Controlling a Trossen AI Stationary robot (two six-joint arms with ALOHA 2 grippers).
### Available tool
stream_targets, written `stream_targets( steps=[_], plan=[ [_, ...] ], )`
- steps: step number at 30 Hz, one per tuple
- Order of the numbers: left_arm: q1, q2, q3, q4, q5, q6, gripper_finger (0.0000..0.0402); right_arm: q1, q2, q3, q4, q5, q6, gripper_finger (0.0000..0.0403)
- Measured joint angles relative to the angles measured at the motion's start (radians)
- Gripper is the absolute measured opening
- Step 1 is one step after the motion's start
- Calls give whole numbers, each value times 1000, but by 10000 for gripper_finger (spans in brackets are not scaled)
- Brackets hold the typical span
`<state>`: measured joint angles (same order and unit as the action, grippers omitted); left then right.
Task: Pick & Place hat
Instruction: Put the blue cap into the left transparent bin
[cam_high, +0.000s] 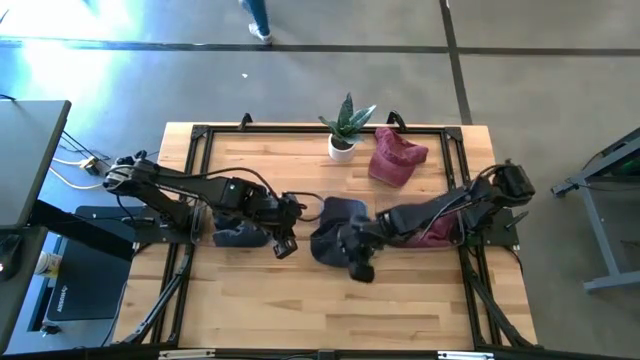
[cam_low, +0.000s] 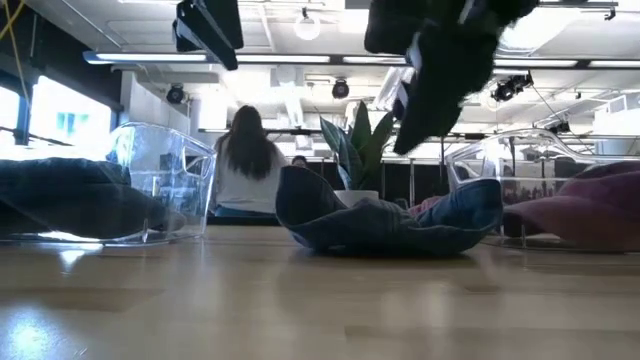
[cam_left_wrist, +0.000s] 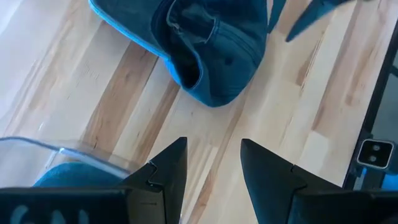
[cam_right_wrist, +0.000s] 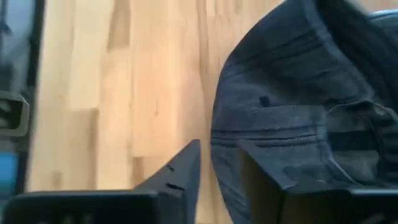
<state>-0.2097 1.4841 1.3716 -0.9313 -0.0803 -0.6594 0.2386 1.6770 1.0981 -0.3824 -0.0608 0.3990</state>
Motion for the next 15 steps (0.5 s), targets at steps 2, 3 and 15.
stream_targets(
  steps=[2,3,15],
  plan=[
    [0,0,0,-18,10,0,145,7,26,0,9,9,-46,129],
    [0,0,0,-24,22,0,145,7,39,0,26,8,-78,144],
    [0,0,0,-41,78,0,145,79,178,0,-6,141,-489,190]
  ],
)
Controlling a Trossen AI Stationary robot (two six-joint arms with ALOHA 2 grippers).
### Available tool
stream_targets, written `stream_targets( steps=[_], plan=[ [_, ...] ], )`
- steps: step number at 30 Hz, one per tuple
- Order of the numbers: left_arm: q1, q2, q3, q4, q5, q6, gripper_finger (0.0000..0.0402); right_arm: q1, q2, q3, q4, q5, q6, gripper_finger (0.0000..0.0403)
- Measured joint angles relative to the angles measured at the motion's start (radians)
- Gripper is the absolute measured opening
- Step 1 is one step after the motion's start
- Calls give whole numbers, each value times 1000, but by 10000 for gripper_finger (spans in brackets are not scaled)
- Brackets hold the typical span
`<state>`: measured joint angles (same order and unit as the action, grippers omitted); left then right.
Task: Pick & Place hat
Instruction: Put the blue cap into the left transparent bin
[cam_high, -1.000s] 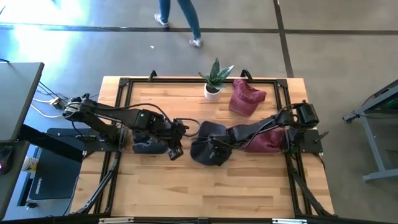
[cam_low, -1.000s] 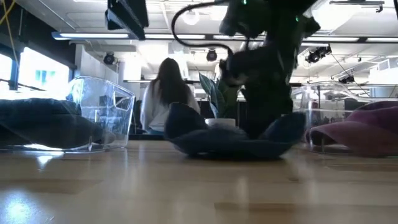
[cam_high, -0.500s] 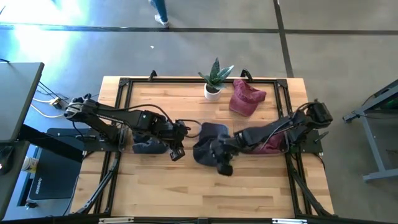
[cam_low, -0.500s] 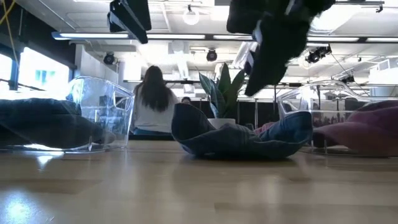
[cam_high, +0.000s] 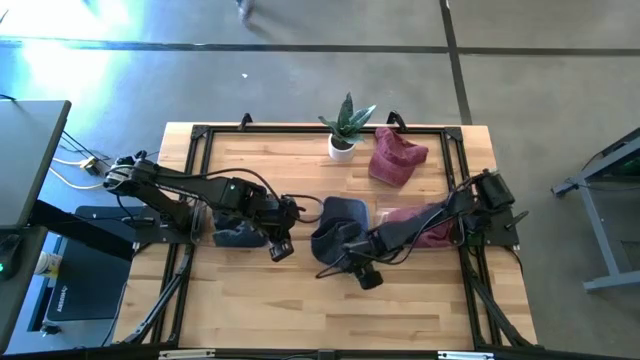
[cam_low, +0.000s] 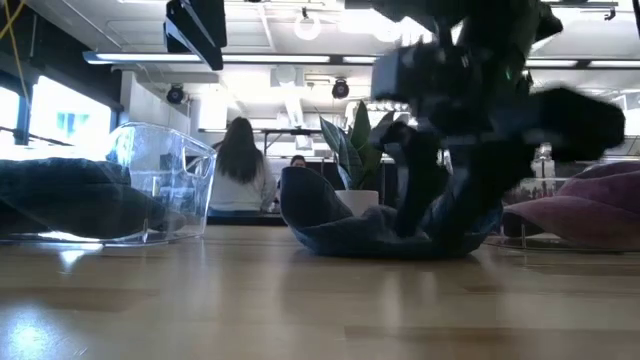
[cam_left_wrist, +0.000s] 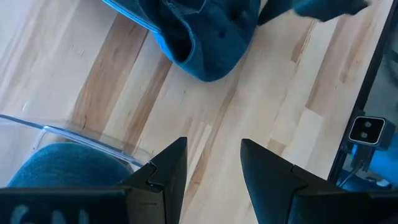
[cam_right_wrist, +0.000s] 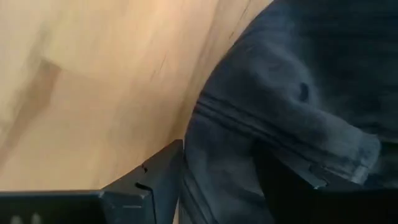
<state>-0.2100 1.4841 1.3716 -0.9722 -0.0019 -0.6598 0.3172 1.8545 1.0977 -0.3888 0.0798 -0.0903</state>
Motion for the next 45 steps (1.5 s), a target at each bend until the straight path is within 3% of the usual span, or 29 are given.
stream_targets(
  steps=[5,12,14,18,26,33,40,45],
  plan=[
    [0,0,0,1,1,9,145,-2,51,5,-19,42,-4,148],
    [0,0,0,17,1,118,145,-31,8,-2,-14,41,39,13],
    [0,0,-1,39,1,174,145,-49,-50,-5,-25,20,96,18],
    [-22,-17,-1,95,-3,315,145,-98,-184,-1,-6,-123,232,17],
    [-53,-8,-1,345,-22,610,145,-219,-360,-1,74,-322,371,10],
    [-22,4,1,564,-55,716,174,-241,-406,-1,82,-348,382,11],
    [-13,31,0,499,-52,723,260,-236,-410,-1,179,-350,408,7],
    [-13,94,1,469,-56,737,277,-236,-410,-1,246,-373,431,8]
  ],
)
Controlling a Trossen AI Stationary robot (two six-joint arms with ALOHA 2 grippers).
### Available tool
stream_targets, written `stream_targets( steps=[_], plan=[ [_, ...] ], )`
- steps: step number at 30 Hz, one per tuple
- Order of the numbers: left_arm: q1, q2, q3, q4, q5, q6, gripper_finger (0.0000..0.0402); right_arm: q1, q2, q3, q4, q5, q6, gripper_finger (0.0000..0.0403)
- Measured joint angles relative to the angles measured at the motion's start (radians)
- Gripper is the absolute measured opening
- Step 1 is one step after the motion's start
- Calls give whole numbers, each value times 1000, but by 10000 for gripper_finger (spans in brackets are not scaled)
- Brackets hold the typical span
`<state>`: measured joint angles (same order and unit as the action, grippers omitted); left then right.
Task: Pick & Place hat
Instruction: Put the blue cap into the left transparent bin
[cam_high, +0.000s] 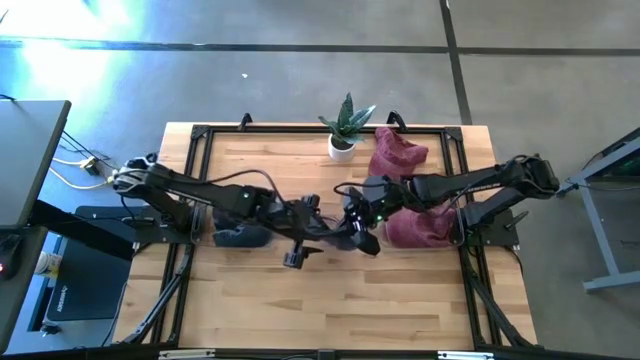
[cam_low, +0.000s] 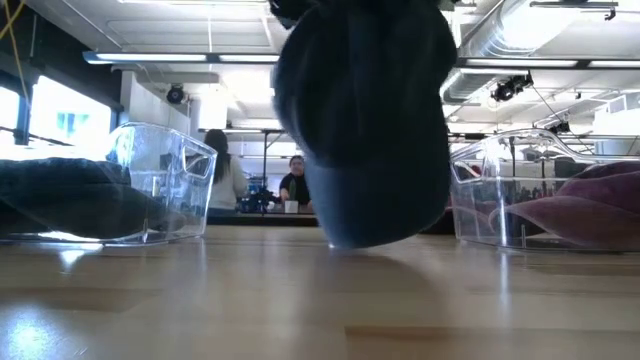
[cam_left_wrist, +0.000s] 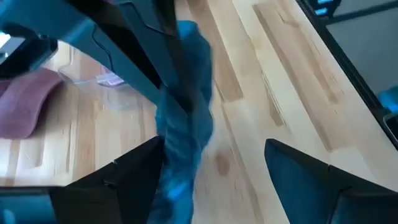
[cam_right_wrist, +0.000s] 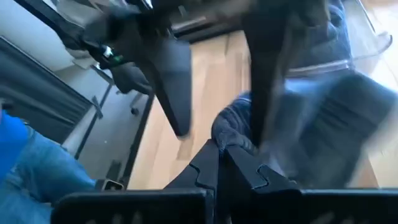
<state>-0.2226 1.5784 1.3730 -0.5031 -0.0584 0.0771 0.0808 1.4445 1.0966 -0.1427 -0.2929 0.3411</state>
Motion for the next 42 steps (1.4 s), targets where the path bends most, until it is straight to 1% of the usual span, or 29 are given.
stream_targets(
  steps=[4,9,14,17,19,21,22,26,29,30,33,36,38,42],
  plan=[
    [0,11,-4,-36,-9,-22,254,0,0,0,6,-30,3,4],
    [0,20,-2,-19,0,-56,192,0,0,0,8,-58,26,15],
    [0,19,-2,-16,75,-60,119,1,0,0,7,-59,30,14],
    [0,19,-2,-14,129,-63,73,1,0,1,0,-50,77,20],
    [0,19,-2,-16,173,-65,43,-8,-1,2,-17,-57,103,38],
    [0,19,-2,-17,209,-67,14,-18,-12,2,-48,-58,131,68],
    [0,19,-2,-18,218,-78,8,-24,-17,2,-55,-58,140,85],
    [5,19,-2,-26,255,-141,15,-23,-48,2,-92,-58,143,153],
    [17,19,-2,-27,311,-168,14,22,-72,2,-106,-41,72,183],
    [27,19,-2,-25,328,-172,10,46,-75,2,-104,-20,35,187],
    [49,19,-3,-14,374,-173,3,131,-68,4,-102,103,-98,192],
    [79,19,-3,-12,430,-172,5,202,-48,4,-100,316,-205,192],
    [97,19,-3,-12,461,-172,5,225,-41,3,-85,431,-232,192],
    [121,19,-3,-12,499,-180,5,227,-37,3,-66,528,-253,192]
  ],
)
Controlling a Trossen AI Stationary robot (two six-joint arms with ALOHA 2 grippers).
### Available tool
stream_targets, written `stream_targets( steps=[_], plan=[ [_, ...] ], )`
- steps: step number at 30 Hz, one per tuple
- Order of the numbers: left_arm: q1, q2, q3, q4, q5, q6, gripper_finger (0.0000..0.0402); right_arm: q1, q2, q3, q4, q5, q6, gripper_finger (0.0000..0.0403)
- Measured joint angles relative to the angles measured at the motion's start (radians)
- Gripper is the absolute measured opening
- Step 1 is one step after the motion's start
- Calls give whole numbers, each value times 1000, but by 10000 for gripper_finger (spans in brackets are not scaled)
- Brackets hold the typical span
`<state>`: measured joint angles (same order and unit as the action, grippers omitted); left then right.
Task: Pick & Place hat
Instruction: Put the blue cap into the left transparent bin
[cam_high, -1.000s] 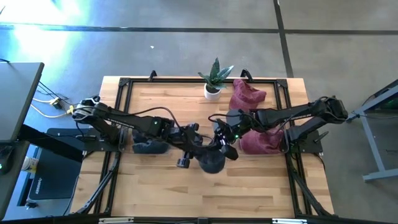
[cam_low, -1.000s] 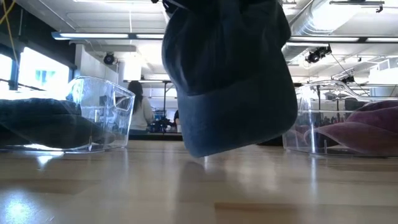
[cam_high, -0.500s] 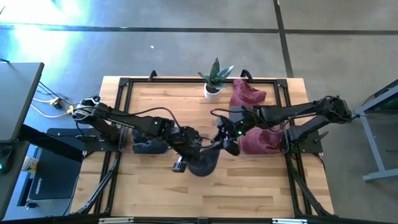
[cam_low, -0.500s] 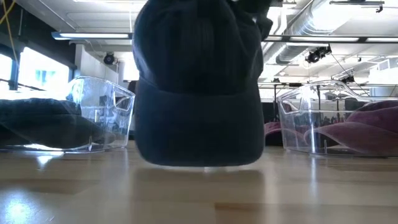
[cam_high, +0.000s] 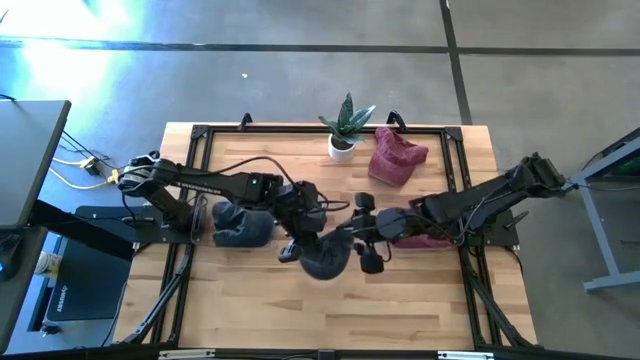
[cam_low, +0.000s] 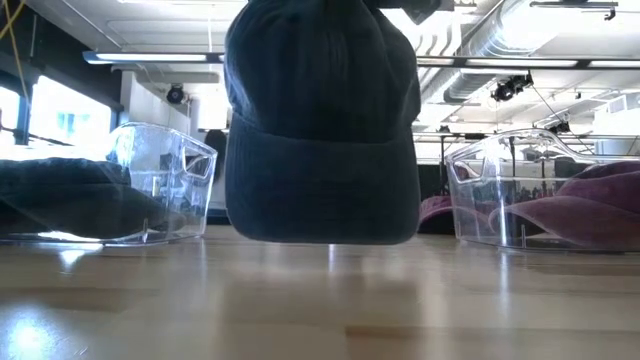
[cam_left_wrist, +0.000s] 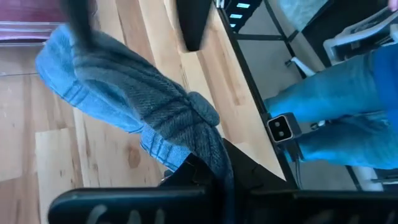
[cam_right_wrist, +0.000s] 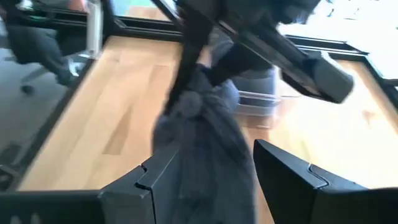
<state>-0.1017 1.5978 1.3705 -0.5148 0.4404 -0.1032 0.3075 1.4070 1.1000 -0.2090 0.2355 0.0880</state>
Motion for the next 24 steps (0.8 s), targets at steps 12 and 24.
stream_targets(
  steps=[12,24],
  plan=[
    [11,0,0,32,-1,-53,5,-78,48,-2,-2,-238,-86,137],
    [22,-2,2,-23,-35,65,120,-111,41,-3,-23,-536,84,24]
  ],
)
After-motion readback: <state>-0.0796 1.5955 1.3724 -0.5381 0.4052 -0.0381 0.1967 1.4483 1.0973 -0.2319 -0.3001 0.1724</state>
